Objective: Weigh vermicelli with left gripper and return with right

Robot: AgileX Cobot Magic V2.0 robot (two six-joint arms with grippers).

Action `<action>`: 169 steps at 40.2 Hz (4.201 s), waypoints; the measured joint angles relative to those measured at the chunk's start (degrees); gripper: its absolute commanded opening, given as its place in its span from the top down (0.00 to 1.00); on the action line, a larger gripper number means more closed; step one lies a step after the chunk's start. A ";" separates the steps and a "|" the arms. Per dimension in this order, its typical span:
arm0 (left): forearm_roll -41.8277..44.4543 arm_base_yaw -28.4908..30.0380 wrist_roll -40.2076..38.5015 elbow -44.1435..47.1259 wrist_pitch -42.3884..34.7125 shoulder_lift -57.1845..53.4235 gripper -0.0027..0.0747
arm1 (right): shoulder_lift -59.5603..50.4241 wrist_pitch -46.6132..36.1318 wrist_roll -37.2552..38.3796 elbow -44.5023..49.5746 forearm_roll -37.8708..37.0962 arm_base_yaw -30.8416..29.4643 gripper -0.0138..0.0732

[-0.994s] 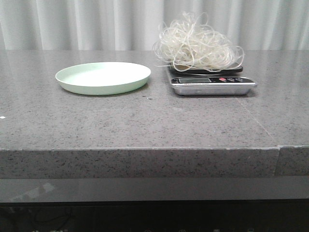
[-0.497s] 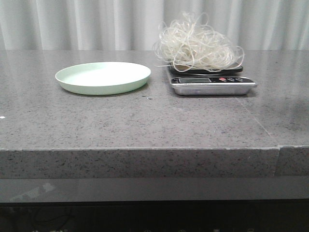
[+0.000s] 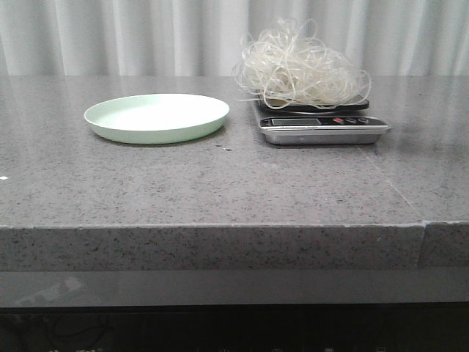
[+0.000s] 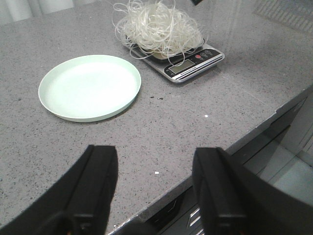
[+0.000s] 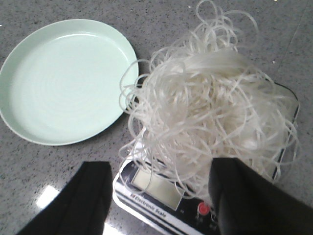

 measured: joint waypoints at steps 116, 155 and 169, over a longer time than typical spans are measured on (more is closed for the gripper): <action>0.00 0.00 0.00 0.00 0.00 0.00 0.40 | 29.55 -2.07 -0.15 -32.68 -0.26 14.49 0.60; 0.00 0.00 0.00 0.00 0.10 0.00 0.40 | 20.88 6.25 -0.03 -32.95 0.40 14.62 0.33; -0.10 0.00 0.00 0.00 0.10 0.00 0.40 | 8.12 11.55 2.46 -23.78 -0.69 14.62 0.33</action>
